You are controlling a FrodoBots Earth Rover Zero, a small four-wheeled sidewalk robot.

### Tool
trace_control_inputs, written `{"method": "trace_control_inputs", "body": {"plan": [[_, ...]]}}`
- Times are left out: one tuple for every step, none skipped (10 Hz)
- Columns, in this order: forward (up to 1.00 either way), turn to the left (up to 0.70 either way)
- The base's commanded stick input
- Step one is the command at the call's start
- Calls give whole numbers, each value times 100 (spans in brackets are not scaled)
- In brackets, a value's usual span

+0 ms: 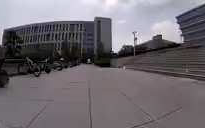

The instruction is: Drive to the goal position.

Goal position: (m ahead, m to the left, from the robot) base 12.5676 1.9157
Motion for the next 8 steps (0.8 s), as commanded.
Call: {"method": "trace_control_inputs", "body": {"plan": [[70, 0], [70, 0], [70, 0], [70, 0], [70, 0], [70, 0], [70, 0], [70, 0]]}}
